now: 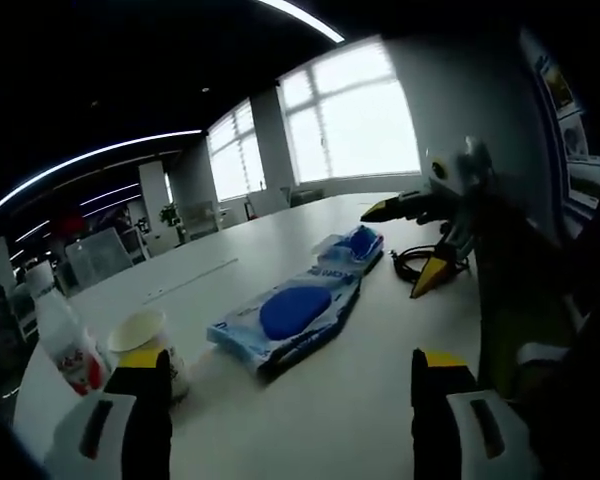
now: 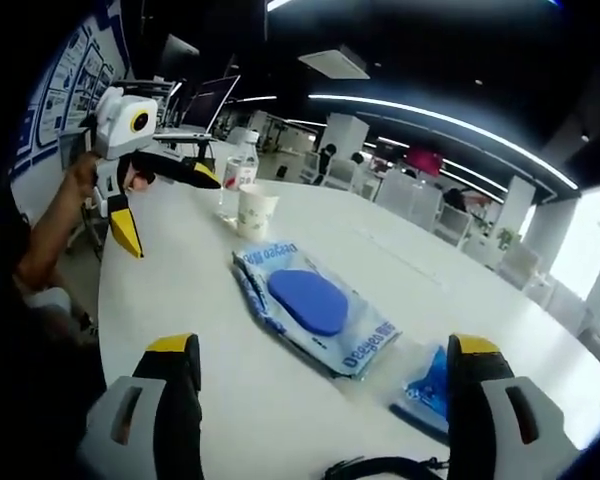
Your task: Arrange the tabletop items into an orderly group along one side of the table until the central work area is clear of visible clutter.
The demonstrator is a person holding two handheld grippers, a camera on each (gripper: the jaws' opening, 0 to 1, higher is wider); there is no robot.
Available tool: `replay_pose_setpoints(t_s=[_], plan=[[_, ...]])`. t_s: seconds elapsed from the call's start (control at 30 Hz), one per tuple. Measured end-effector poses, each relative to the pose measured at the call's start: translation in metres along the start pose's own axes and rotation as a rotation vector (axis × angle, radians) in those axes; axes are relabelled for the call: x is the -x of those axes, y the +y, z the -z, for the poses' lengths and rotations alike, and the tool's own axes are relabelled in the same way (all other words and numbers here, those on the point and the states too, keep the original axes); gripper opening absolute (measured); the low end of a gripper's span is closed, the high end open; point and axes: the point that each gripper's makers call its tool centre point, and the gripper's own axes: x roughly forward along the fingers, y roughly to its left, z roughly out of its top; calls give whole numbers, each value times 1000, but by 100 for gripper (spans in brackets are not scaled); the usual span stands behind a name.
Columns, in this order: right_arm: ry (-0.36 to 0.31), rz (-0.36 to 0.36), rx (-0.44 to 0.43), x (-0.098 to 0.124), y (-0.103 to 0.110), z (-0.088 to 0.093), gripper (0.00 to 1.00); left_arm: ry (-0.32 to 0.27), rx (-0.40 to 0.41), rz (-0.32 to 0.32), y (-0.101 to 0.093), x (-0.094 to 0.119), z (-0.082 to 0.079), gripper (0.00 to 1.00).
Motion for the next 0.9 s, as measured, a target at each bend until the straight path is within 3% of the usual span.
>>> replay_pose_setpoints(t_s=[0.43,0.9], plan=[[13,32,-4,17,-8,6,100,35,-52,74,-28,-20,-7,100],[29,75,-35,44,-21,21,100,29,-87,165,-63,-39,-21,100]])
